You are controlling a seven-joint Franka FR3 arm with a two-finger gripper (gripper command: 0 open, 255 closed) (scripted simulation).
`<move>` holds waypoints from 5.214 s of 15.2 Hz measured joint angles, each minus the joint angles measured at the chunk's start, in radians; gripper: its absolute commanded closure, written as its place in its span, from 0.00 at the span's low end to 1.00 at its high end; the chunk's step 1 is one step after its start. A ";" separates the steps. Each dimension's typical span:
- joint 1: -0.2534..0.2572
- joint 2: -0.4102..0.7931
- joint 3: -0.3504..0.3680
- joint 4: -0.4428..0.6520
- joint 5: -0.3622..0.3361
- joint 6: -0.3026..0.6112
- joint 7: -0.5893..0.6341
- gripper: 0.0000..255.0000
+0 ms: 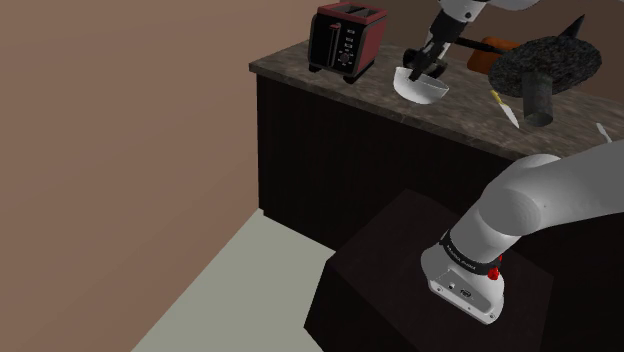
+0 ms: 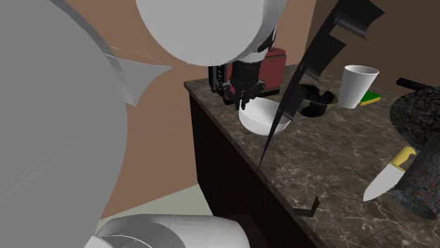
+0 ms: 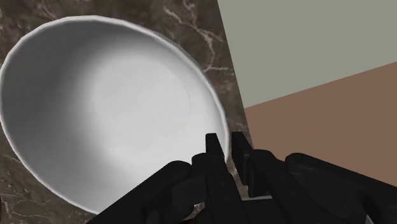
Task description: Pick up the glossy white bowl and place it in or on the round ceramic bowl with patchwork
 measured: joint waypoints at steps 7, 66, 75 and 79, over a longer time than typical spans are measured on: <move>0.006 0.007 0.010 0.101 0.008 -0.093 0.005 1.00; -0.071 0.784 -0.344 1.006 0.359 -0.334 -0.463 1.00; -0.053 0.750 -0.339 0.915 0.340 -0.265 -0.462 1.00; -0.055 0.756 -0.340 0.915 0.340 -0.266 -0.463 0.00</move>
